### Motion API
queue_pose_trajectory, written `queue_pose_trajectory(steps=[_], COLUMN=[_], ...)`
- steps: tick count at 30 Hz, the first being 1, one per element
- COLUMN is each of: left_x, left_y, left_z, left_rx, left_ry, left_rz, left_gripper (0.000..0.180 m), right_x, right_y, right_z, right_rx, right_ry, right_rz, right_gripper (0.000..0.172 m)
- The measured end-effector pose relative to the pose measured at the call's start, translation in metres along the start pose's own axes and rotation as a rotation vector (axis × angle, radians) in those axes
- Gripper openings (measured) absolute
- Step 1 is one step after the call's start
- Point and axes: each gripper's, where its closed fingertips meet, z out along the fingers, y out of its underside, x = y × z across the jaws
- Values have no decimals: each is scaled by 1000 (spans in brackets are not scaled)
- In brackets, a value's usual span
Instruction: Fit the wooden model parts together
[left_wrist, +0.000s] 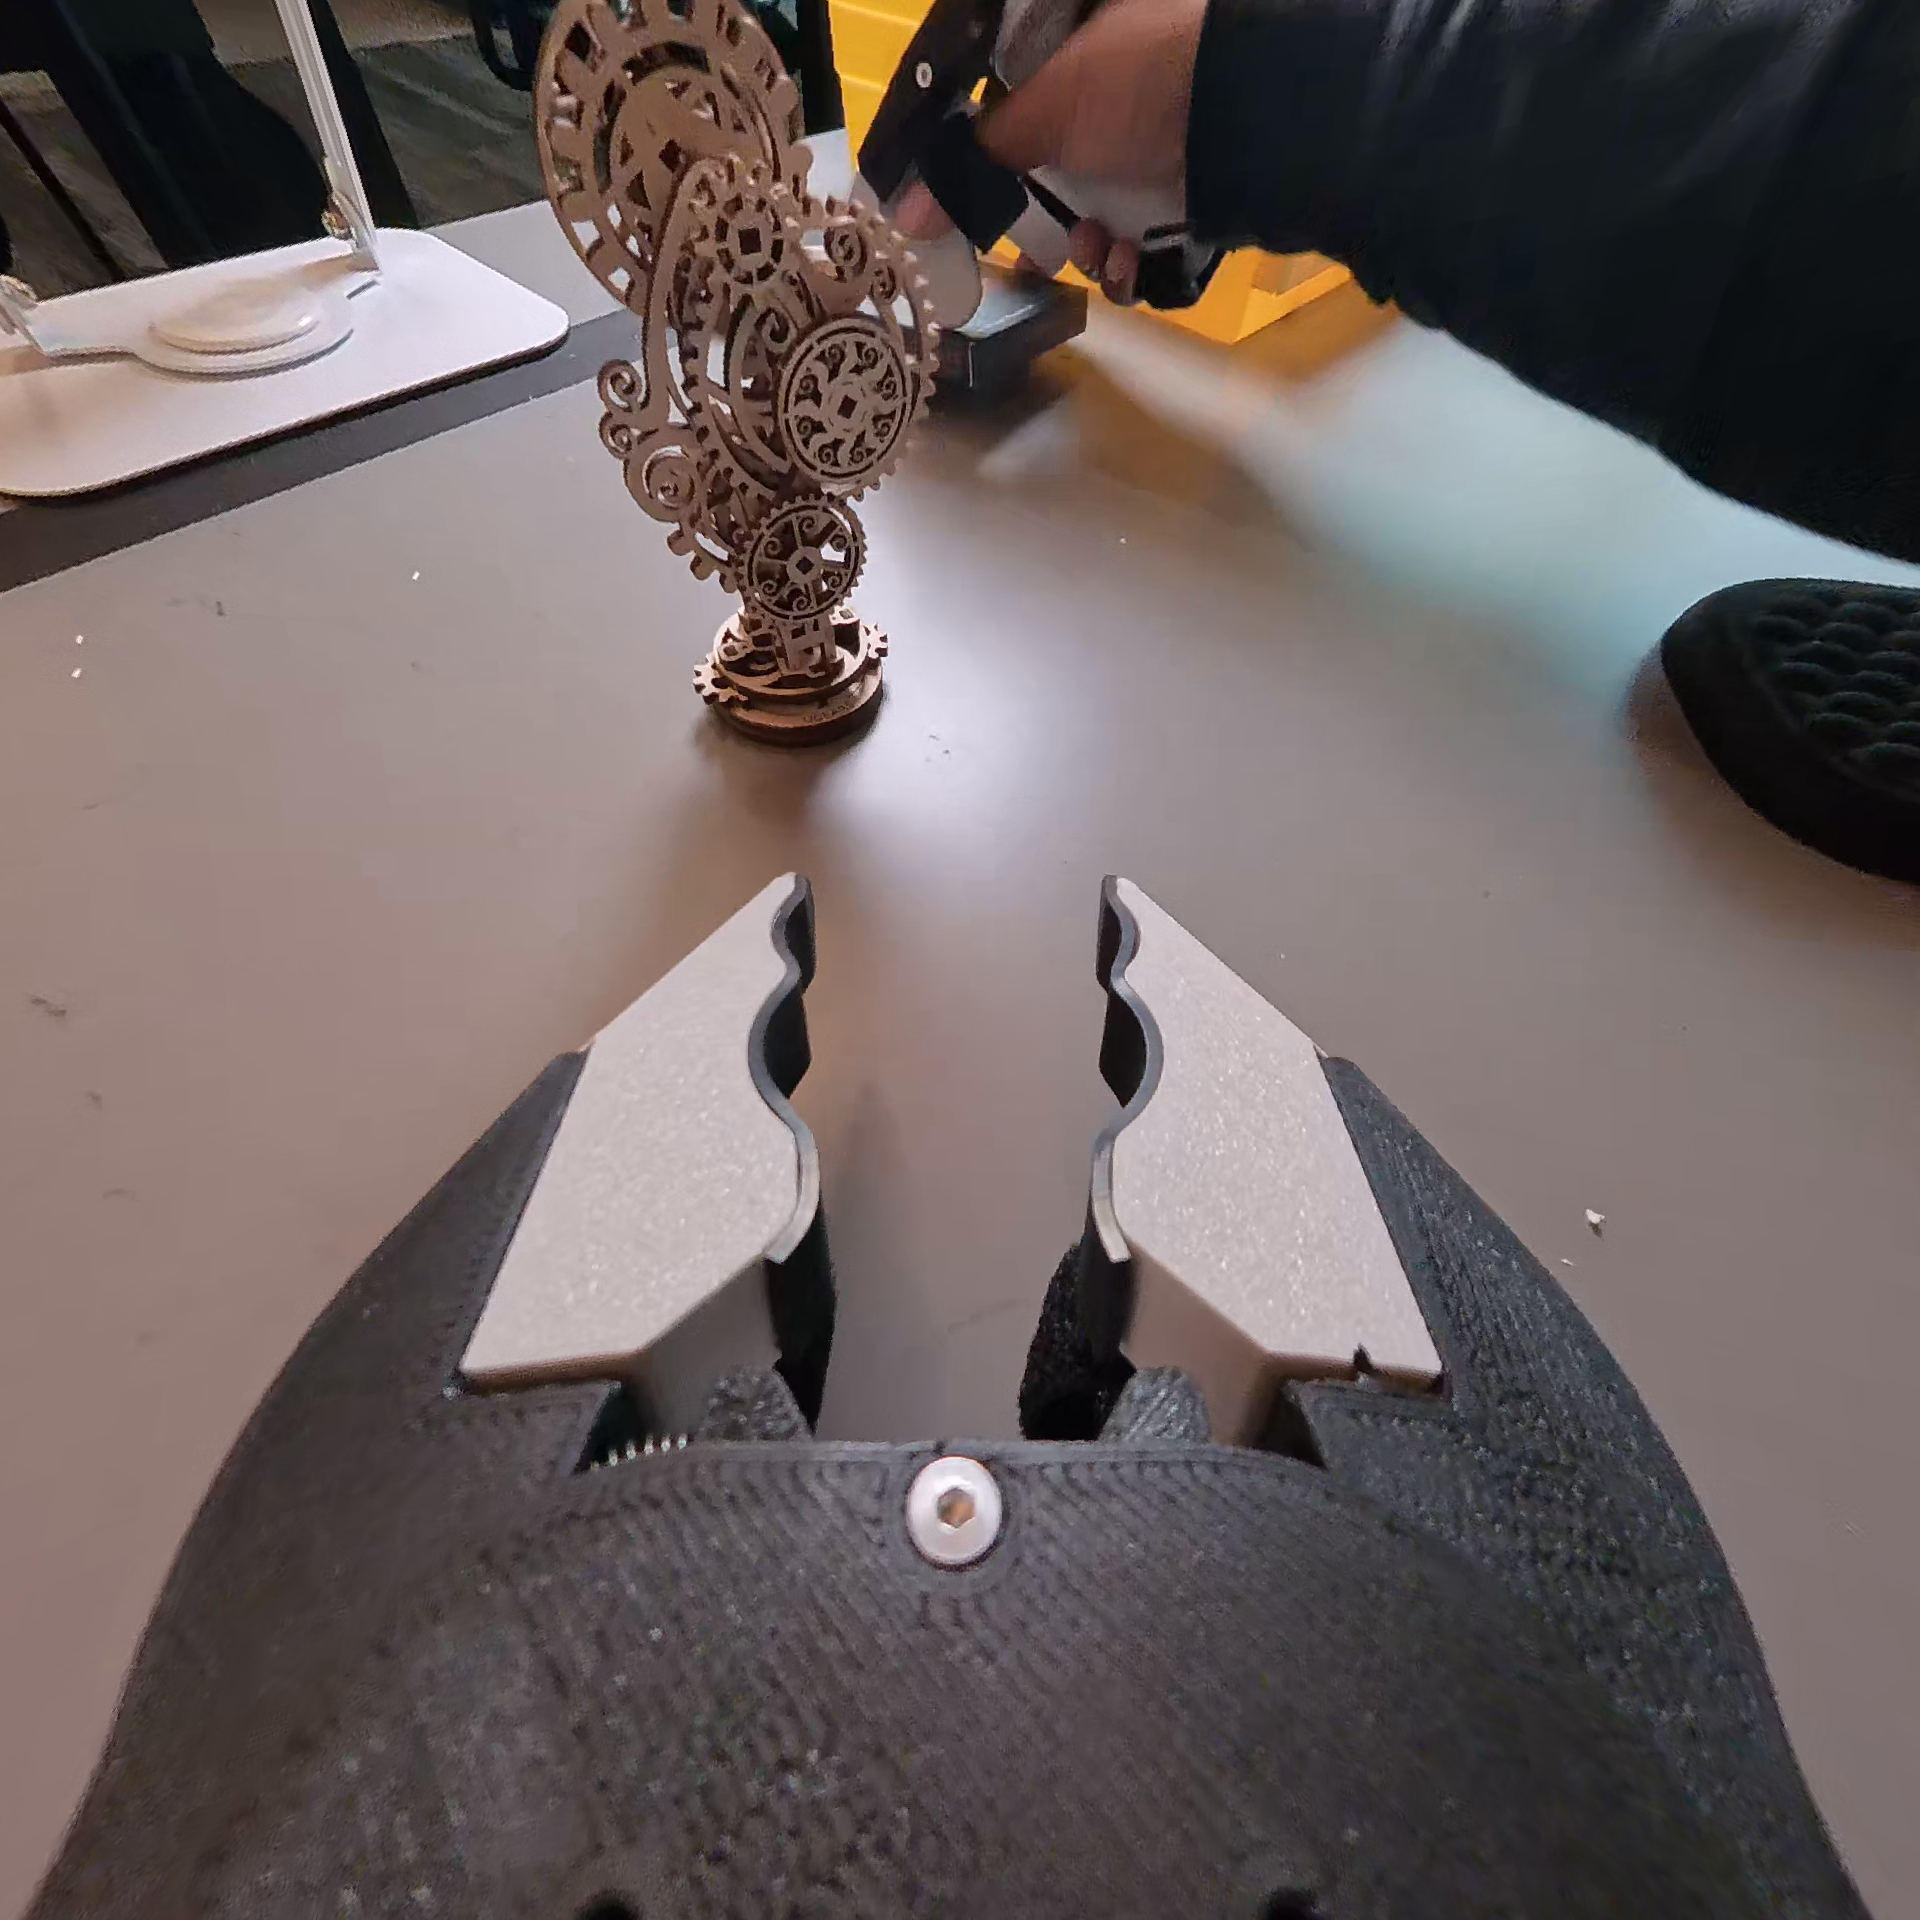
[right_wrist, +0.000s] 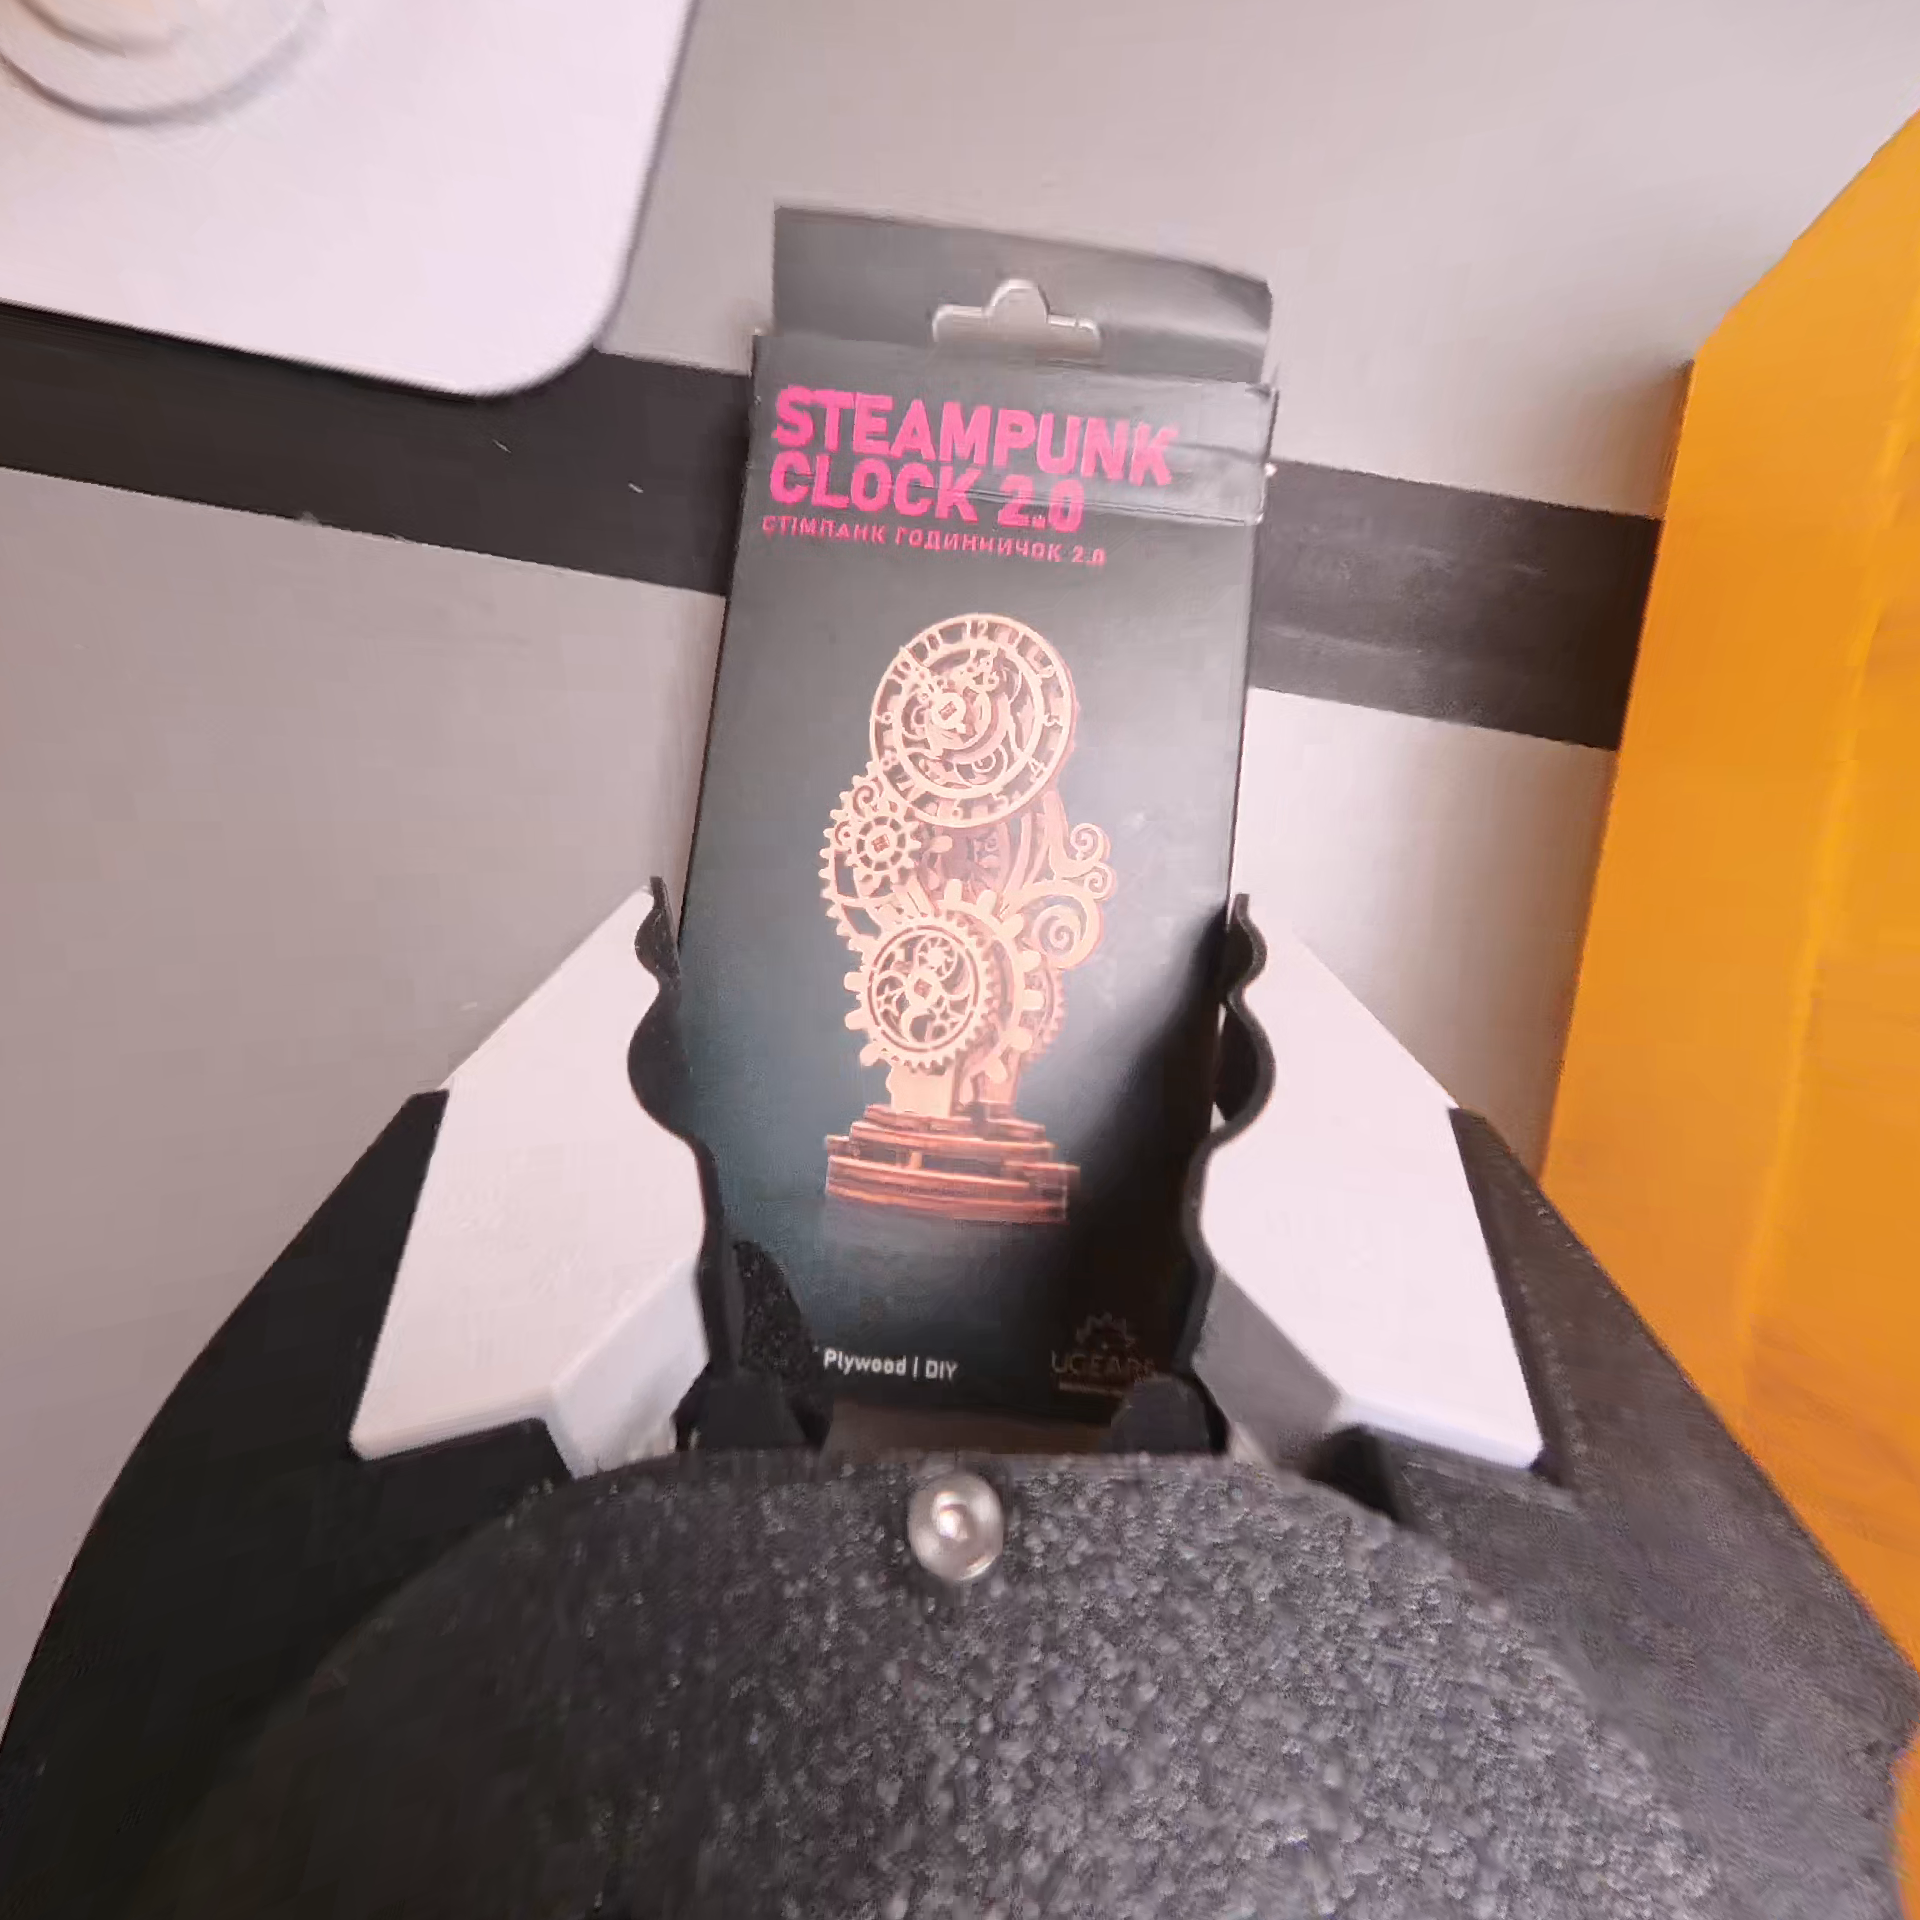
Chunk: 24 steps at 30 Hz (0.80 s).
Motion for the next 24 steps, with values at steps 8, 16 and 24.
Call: queue_pose_trajectory(steps=[8,16,24], left_x=[8,2,-3], left_y=[1,-1,1], left_z=[2,2,3], left_rx=[3,12,12], left_ry=[8,7,2], left_rz=[46,27,19], left_gripper=[51,51,51], right_x=[-49,-57,-62], right_y=[-66,-128,-122], right_z=[-62,-36,11], right_rx=[629,782,644], right_ry=[-4,190,233], right_rz=[16,-76,-125], right_gripper=[103,103,98])
